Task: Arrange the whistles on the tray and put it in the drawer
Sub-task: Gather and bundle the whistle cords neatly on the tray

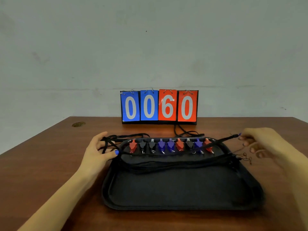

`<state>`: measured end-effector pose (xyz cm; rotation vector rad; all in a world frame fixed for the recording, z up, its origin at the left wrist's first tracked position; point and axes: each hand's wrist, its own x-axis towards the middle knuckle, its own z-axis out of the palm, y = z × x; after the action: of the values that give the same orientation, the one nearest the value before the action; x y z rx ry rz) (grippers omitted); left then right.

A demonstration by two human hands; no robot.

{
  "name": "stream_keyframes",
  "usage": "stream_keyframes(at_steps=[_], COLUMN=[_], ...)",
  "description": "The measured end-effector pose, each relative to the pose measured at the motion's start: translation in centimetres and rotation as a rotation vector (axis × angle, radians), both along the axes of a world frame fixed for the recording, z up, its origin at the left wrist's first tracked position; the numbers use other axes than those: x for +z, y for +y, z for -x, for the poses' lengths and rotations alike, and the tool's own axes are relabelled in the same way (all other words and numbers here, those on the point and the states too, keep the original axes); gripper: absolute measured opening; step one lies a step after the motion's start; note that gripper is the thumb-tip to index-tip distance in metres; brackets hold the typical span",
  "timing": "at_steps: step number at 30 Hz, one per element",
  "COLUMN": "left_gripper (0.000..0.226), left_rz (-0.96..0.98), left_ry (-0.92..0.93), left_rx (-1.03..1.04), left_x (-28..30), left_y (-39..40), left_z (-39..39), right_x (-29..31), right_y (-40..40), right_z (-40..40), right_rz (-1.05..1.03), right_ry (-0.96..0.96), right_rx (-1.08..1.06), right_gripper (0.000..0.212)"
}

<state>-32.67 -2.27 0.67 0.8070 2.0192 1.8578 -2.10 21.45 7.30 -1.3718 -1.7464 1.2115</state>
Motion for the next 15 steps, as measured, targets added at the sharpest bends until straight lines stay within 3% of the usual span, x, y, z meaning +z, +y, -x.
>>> stream_keyframes(at_steps=[8, 15], left_gripper=[0.067, 0.071], left_rz=[0.019, 0.033], left_ry=[0.059, 0.063], left_rx=[-0.030, -0.037], left_x=[0.4, 0.3], left_y=[0.2, 0.1], left_z=[-1.0, -0.9], right_x=[-1.2, -1.6], right_y=[1.2, 1.8], right_z=[-1.3, -1.2], right_rz=[0.018, 0.010], right_ry=[-0.335, -0.417], right_rx=[0.065, 0.080], right_gripper=[0.018, 0.018])
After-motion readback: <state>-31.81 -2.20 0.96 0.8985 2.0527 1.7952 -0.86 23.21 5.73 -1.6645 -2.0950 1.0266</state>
